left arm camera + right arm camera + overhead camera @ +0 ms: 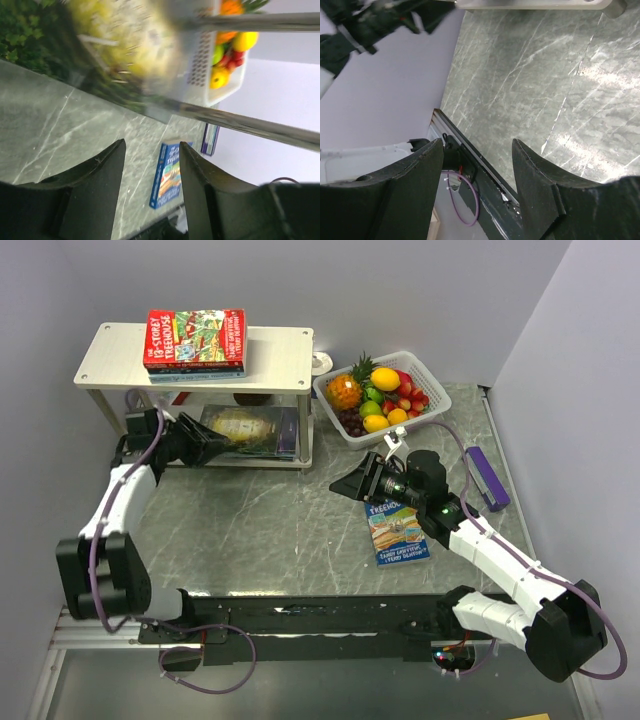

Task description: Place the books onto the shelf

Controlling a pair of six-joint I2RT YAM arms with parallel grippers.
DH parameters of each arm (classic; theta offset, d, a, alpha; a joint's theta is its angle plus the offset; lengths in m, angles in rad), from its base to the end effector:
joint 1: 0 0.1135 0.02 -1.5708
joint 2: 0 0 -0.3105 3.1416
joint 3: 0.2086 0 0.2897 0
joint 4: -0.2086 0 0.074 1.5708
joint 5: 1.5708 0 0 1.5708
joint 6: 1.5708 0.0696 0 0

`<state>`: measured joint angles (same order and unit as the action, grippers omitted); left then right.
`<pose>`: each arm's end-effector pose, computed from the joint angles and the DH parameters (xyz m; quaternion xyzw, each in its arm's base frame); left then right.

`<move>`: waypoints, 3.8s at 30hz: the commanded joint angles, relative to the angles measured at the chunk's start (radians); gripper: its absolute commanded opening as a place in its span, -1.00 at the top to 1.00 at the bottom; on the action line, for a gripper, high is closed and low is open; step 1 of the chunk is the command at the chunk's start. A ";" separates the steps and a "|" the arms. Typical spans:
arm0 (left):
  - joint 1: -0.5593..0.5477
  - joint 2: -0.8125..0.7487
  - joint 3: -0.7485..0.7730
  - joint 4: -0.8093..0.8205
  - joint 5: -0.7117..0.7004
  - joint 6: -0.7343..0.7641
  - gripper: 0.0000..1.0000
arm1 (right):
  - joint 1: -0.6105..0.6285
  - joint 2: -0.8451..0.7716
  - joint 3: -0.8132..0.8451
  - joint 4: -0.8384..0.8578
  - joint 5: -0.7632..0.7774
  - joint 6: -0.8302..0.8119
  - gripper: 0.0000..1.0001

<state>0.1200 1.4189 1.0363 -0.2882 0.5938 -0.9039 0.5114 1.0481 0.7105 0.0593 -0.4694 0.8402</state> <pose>0.3636 0.0046 0.2884 -0.3109 0.8130 -0.4023 0.2838 0.2315 0.1660 0.3079 -0.0111 0.7889 0.5112 0.3408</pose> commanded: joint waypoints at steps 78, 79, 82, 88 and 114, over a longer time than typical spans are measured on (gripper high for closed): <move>0.000 0.167 -0.073 0.564 -0.296 -0.136 0.38 | -0.125 0.286 0.198 0.179 0.072 0.080 -0.22; 0.001 0.166 -0.074 0.563 -0.295 -0.138 0.38 | -0.137 0.308 0.199 0.210 0.057 0.104 -0.20; 0.001 0.169 -0.078 0.570 -0.284 -0.144 0.38 | -0.188 0.421 0.240 0.330 -0.035 0.209 -0.01; -0.005 0.167 -0.088 0.581 -0.269 -0.145 0.40 | -0.203 0.641 0.430 0.363 -0.150 0.267 0.34; -0.011 0.068 -0.016 0.439 -0.347 -0.099 0.38 | -0.202 0.715 0.474 0.306 -0.201 0.234 0.25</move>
<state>0.1009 1.5848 0.9653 0.1932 0.2874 -1.0336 0.3050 1.8496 1.2091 0.3553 -0.6952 1.1137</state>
